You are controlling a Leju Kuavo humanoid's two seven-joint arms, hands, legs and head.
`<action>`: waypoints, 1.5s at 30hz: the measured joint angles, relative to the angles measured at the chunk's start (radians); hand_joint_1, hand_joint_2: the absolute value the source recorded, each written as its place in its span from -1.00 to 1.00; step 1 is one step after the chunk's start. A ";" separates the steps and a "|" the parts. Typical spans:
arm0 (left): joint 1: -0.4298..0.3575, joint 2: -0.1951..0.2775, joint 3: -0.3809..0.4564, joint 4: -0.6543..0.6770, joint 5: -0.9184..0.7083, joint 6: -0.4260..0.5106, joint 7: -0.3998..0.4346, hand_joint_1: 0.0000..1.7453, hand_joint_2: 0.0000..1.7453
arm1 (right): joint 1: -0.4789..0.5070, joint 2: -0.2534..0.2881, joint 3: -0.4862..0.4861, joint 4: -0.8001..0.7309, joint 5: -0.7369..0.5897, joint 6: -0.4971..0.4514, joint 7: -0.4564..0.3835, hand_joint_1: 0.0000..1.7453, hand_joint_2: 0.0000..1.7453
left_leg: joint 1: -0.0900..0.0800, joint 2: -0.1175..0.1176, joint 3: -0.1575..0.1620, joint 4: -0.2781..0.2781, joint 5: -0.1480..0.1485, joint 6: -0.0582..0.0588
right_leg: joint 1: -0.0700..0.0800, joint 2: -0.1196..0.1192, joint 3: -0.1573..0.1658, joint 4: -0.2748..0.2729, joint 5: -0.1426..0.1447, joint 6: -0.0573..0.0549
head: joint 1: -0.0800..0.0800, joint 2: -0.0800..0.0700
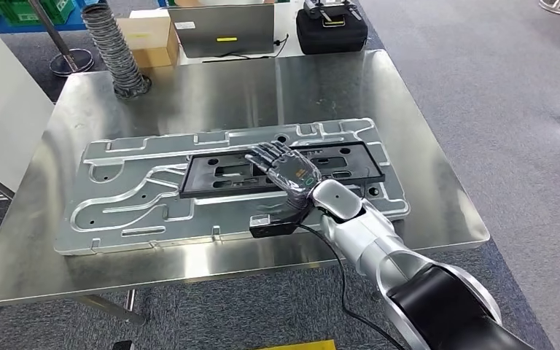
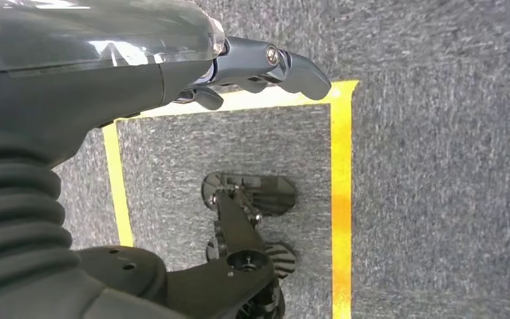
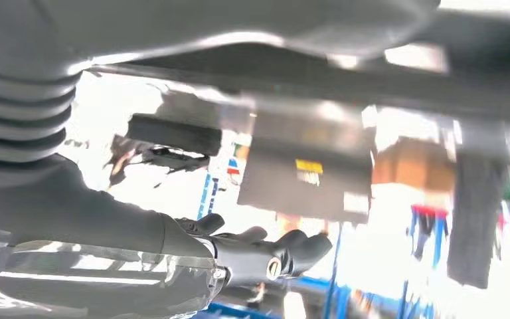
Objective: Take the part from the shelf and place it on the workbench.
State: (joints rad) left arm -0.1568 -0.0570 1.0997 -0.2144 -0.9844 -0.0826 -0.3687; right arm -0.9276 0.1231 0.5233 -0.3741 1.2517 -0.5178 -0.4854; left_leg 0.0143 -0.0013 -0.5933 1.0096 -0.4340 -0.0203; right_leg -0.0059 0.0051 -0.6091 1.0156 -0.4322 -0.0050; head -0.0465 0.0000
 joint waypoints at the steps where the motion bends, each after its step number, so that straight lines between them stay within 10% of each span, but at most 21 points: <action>1: 0.000 0.000 0.000 0.000 0.001 0.001 0.000 -1.00 -1.00 | 0.002 0.002 -0.017 -0.017 -0.036 -0.017 -0.027 -1.00 -1.00 | 0.001 0.000 -0.005 0.012 -0.010 -0.005 | -0.002 -0.001 0.001 -0.003 0.002 -0.007 | 0.000 0.000; 5: 0.003 0.000 0.000 0.000 0.012 0.002 -0.001 -1.00 -1.00 | 0.011 0.002 -0.058 -0.105 -0.109 -0.077 -0.057 -1.00 -1.00 | 0.004 0.000 -0.107 0.236 -0.121 -0.019 | -0.003 -0.001 0.004 -0.008 0.003 -0.020 | 0.000 0.000; 7: 0.008 0.000 0.000 0.000 0.020 0.003 -0.001 -1.00 -1.00 | 0.025 -0.009 -0.063 -0.162 -0.105 -0.103 -0.033 -1.00 -1.00 | 0.005 0.000 -0.133 0.284 -0.120 -0.019 | -0.001 0.000 0.005 -0.007 0.002 -0.021 | 0.000 0.000; 12: 0.017 0.004 0.005 0.000 0.045 0.000 -0.005 -1.00 -1.00 | 0.074 -0.100 -0.095 -0.349 -0.152 -0.158 0.006 -1.00 -1.00 | 0.000 -0.003 -0.004 0.016 0.003 0.000 | 0.004 -0.002 0.012 -0.001 -0.009 -0.003 | 0.000 0.000; 17: 0.044 0.004 0.024 0.000 0.078 -0.015 -0.039 -1.00 -1.00 | 0.178 -0.234 -0.204 -0.560 -0.210 -0.173 -0.002 -1.00 -1.00 | 0.001 -0.005 0.004 -0.004 0.005 0.031 | 0.001 -0.005 -0.002 0.037 -0.040 0.026 | 0.000 0.000; 22: 0.065 0.004 0.054 0.000 0.110 -0.033 -0.079 -1.00 -1.00 | 0.331 -0.393 -0.429 -0.726 -0.157 -0.179 0.065 -1.00 -1.00 | 0.001 -0.015 0.004 -0.005 0.003 0.048 | -0.005 -0.004 -0.126 0.296 -0.146 0.043 | 0.000 0.000; 27: 0.083 0.001 0.073 0.000 0.111 -0.028 -0.070 -1.00 -1.00 | 0.535 -0.530 -0.762 -0.865 -0.192 -0.180 0.045 -1.00 -1.00 | -0.002 -0.027 0.007 0.005 -0.007 0.039 | -0.002 -0.011 0.005 0.015 -0.012 0.032 | 0.000 0.000; 31: 0.087 -0.001 0.079 0.000 0.104 -0.028 -0.067 -1.00 -1.00 | 0.743 -0.547 -0.999 -0.974 -0.235 -0.180 0.006 -1.00 -1.00 | -0.007 -0.027 0.009 0.008 -0.018 0.021 | -0.002 -0.011 0.014 -0.008 -0.005 0.015 | 0.000 0.000; 37: 0.084 -0.003 0.079 0.000 0.096 -0.041 -0.078 -1.00 -1.00 | 0.897 -0.501 -1.162 -1.055 -0.216 -0.179 -0.006 -1.00 -1.00 | -0.005 -0.006 -0.075 0.283 -0.197 0.006 | -0.006 -0.010 -0.004 -0.012 0.012 -0.008 | 0.000 0.000; 42: 0.074 -0.001 0.080 0.000 0.094 -0.044 -0.079 -1.00 -1.00 | 0.937 -0.457 -1.196 -1.076 -0.206 -0.180 0.003 -1.00 -1.00 | -0.013 -0.005 0.110 0.009 -0.102 0.029 | -0.003 -0.005 -0.020 -0.011 0.037 0.004 | 0.000 0.000; 45: 0.068 -0.001 0.080 0.000 0.095 -0.046 -0.072 -1.00 -1.00 | 0.940 -0.442 -1.196 -1.074 -0.199 -0.180 0.012 -1.00 -1.00 | -0.020 -0.004 0.125 -0.033 -0.081 0.037 | -0.007 -0.004 -0.022 -0.015 0.056 0.023 | 0.000 0.000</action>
State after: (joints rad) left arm -0.0889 -0.0577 1.1793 -0.2144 -0.8897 -0.1288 -0.4402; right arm 0.0125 -0.3186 -0.6729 -1.4479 1.0532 -0.6973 -0.4729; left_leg -0.0059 -0.0051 -0.4683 0.9769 -0.5153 0.0166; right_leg -0.0130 0.0008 -0.6309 1.0005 -0.3763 0.0184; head -0.0462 0.0000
